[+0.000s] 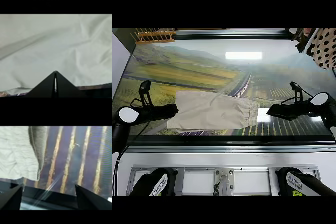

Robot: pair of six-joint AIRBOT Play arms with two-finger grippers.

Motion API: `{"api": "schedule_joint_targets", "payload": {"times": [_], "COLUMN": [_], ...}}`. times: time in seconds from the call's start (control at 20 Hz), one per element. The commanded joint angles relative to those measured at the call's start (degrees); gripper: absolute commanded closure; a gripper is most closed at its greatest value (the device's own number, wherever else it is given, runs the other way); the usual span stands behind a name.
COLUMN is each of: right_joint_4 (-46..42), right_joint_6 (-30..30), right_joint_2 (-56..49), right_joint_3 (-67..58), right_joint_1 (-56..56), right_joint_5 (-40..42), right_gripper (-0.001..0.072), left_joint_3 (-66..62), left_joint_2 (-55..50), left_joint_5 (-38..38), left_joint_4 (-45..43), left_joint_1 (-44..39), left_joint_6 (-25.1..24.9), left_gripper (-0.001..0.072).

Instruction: Fold the clothes and pants, and hang the long-sleeved shirts on hangers.

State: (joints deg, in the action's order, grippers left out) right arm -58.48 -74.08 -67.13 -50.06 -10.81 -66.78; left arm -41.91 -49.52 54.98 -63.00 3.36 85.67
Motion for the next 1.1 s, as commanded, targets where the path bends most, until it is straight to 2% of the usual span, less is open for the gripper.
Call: {"api": "schedule_joint_targets", "payload": {"times": [0.0,0.35,0.65,1.05], "right_joint_4": [8.22,29.9,31.41,36.98], "right_joint_6": [11.06,23.26,21.03,20.96], "right_joint_2": [-8.33,-24.28,-25.33,-25.4], "right_joint_3": [0.09,0.07,0.07,0.02], "right_joint_1": [-2.64,-1.29,5.86,10.34], "right_joint_5": [-0.44,3.37,12.59,12.98], "right_gripper": [-0.0006,-0.0005,-0.0003,0.001], "left_joint_3": [-0.17,-0.17,-0.17,-0.17], "left_joint_2": [0.76,0.76,0.76,0.76], "left_joint_5": [-0.79,-2.71,-2.69,-2.71], "left_joint_4": [0.04,0.04,0.07,0.07], "left_joint_1": [-4.7,-9.66,-9.68,-9.68], "left_joint_6": [0.26,0.31,1.81,1.79], "left_gripper": [0.0703,0.0702,0.0703,0.0703]}}
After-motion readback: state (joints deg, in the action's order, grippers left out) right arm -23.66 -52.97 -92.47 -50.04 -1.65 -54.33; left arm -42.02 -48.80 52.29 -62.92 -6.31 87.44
